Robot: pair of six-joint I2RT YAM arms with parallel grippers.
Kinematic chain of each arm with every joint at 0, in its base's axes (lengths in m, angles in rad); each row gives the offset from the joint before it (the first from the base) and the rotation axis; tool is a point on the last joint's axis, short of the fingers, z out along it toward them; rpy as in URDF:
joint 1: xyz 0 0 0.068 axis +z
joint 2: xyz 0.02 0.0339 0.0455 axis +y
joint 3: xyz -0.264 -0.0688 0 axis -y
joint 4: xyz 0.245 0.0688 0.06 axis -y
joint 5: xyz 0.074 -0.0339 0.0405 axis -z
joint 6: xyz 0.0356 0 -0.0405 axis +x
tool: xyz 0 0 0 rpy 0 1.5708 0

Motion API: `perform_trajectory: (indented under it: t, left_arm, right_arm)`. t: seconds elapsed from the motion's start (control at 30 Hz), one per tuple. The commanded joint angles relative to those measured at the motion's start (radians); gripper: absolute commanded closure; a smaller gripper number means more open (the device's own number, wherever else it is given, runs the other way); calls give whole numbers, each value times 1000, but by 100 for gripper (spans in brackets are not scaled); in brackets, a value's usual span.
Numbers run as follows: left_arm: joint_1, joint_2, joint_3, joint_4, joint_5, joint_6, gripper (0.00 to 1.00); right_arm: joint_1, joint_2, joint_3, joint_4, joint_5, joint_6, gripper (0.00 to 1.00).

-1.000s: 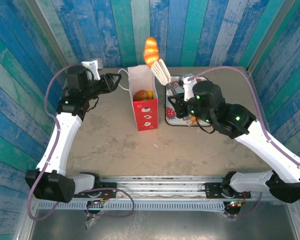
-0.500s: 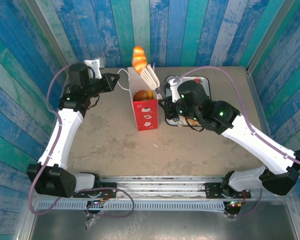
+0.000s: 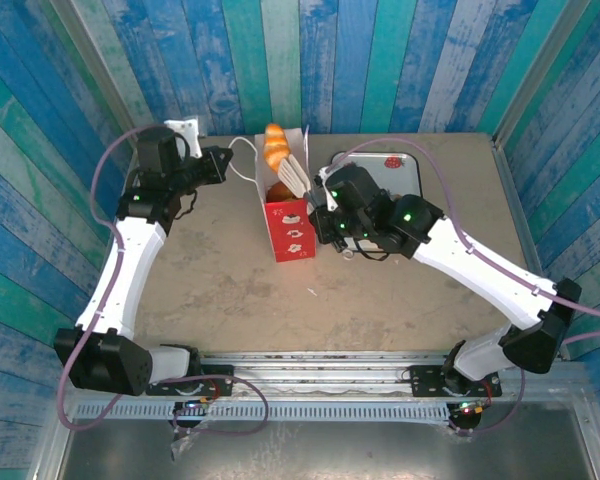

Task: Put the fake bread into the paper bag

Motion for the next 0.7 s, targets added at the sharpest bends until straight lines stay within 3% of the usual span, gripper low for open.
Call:
perform_trajectory:
  t: [0.0,0.13,0.67]
  left_arm:
    - [5,-58,-14,-27,-52,34,100]
    - [5,-77,-25,-33,-67,41,100]
    - [6,-86,-23,-45,-80,57,100]
  right_arm:
    - [5,14,56,-30,25,16,93]
    - [6,31,62,-65,45,20,92]
    - [6,18,58,-74,53,14,61]
